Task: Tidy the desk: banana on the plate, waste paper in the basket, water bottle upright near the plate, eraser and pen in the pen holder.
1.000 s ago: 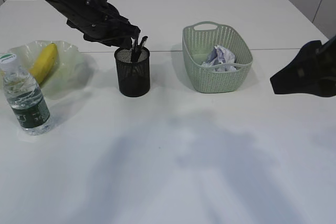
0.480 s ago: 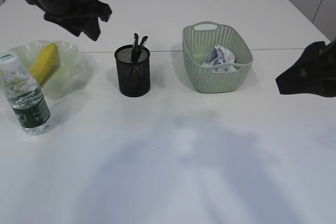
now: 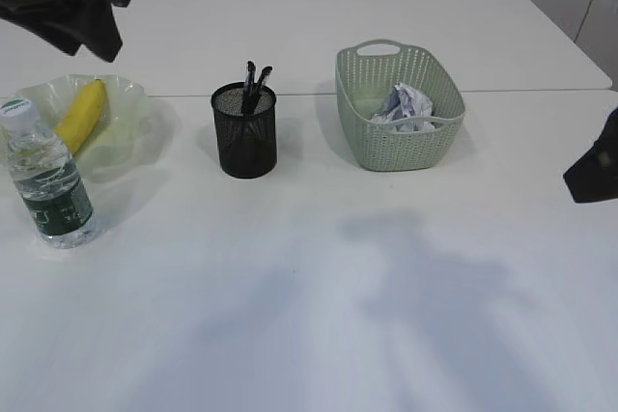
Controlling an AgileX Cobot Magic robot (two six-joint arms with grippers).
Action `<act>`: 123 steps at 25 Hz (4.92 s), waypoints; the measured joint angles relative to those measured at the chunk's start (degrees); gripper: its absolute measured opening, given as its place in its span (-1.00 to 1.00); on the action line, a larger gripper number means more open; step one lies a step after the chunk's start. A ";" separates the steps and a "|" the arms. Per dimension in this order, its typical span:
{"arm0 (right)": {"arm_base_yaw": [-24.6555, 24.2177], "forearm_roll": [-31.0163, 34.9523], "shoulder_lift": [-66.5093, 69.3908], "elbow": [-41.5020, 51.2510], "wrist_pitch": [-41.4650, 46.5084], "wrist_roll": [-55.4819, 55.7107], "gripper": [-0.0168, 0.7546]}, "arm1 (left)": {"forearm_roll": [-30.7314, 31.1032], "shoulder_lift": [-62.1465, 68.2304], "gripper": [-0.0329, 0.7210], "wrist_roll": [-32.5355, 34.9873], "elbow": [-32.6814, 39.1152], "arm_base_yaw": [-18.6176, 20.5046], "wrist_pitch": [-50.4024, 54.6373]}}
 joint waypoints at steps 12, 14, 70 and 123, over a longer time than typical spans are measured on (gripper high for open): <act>0.00 1.44 -10.16 -1.20 0.86 2.01 -0.03 | 4.19 -25.87 -0.21 -12.06 20.64 0.00 1.20; 0.00 1.31 -12.22 -1.20 2.05 2.12 -0.03 | 4.84 -30.90 -0.21 -13.26 22.04 0.00 2.36; 0.00 -2.36 -66.30 27.43 9.76 -1.80 -0.03 | 4.56 -92.30 0.34 -3.31 56.95 0.03 6.61; -12.75 -1.88 -66.30 28.83 8.08 -2.60 -0.03 | 3.57 -92.30 0.24 -3.09 58.80 22.67 2.37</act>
